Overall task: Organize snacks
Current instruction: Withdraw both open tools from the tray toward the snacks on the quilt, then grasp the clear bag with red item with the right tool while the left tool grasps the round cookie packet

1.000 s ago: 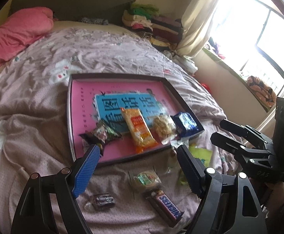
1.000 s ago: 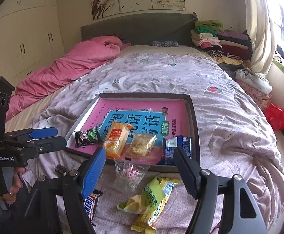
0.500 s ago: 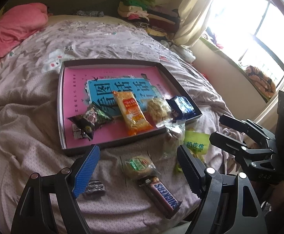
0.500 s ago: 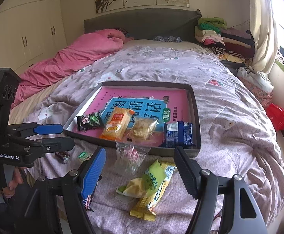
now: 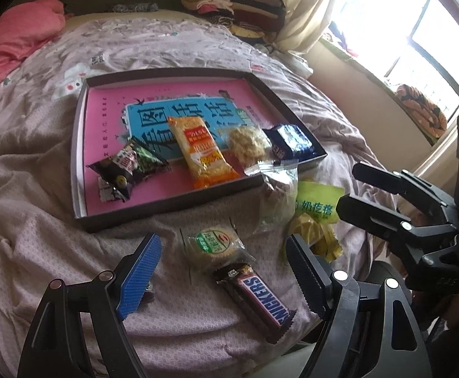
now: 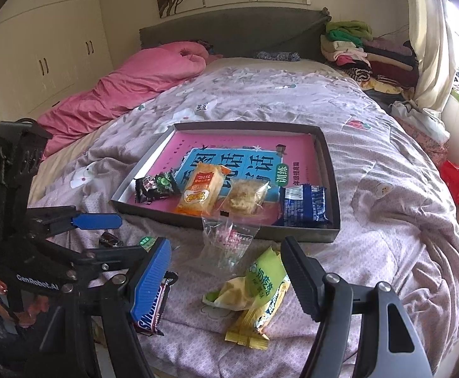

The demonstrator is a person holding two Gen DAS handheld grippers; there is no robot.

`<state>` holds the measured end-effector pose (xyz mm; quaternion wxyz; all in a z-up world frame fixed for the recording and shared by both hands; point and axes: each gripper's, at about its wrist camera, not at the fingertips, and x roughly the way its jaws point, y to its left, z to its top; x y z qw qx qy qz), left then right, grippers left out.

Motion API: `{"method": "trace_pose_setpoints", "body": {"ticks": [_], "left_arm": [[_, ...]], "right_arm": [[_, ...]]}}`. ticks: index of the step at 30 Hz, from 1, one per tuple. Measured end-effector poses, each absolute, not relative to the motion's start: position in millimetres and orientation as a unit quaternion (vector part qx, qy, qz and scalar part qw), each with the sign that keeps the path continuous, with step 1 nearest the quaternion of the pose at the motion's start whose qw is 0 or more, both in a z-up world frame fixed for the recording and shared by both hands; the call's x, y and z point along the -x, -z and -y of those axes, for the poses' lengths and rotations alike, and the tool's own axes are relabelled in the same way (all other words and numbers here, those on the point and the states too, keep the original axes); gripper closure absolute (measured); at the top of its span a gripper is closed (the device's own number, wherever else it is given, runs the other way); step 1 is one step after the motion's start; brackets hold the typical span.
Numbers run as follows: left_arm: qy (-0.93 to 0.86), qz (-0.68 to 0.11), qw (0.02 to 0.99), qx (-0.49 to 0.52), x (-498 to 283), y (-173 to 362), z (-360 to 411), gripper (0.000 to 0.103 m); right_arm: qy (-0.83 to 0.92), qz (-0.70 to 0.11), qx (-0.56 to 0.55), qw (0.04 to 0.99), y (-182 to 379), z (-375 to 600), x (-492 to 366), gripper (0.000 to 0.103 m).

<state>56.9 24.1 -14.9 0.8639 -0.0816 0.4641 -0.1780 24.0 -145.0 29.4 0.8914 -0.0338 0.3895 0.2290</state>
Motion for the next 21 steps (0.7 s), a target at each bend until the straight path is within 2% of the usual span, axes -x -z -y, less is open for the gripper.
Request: {"method": "trace_pose_setpoints", "body": {"ticks": [21], "left_arm": [[0.171,-0.490,0.852,0.074,-67.5,39.6,-15.4,0.020]], "right_arm": [[-0.248,-0.428,-0.011,0.869,-7.2,138.0,-39.4,0.031]]}}
